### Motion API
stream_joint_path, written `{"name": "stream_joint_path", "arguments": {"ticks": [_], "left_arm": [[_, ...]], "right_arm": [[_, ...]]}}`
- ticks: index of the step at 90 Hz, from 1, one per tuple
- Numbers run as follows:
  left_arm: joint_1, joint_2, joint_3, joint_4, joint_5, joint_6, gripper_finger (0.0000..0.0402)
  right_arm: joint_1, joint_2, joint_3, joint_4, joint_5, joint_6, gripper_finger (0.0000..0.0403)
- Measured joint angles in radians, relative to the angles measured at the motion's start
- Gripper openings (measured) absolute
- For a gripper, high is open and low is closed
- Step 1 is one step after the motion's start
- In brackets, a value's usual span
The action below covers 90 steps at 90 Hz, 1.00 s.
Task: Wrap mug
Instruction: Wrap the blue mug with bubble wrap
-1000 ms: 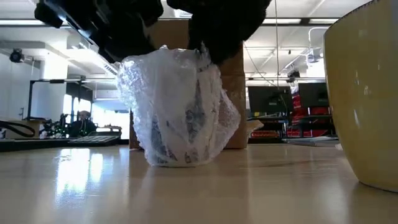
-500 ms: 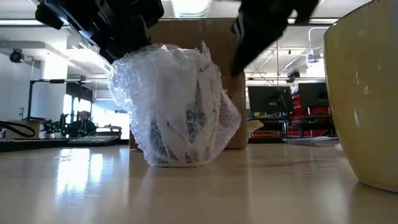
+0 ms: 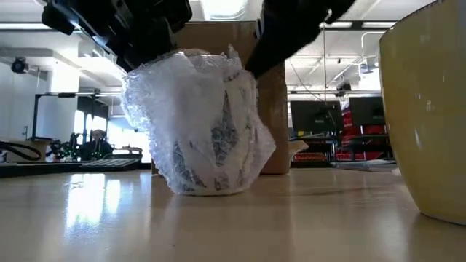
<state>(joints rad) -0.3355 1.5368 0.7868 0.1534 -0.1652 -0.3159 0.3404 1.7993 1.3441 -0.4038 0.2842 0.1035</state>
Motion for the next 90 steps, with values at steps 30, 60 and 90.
{"name": "stream_joint_path", "arguments": {"ticks": [30,60,90], "left_arm": [[0.0,0.0,0.0,0.012,0.0,-0.007,0.0],[-0.041,-0.064,0.185,-0.351,0.003,-0.01,0.0],[-0.054,-0.025,0.135,-0.289,0.007,-0.031,0.0]], "right_arm": [[-0.008,0.088,0.012,0.092,-0.109,-0.017,0.0007],[-0.03,0.107,0.016,0.081,-0.127,-0.001,0.0007],[-0.037,0.101,0.015,0.064,-0.125,-0.011,0.0007]]}}
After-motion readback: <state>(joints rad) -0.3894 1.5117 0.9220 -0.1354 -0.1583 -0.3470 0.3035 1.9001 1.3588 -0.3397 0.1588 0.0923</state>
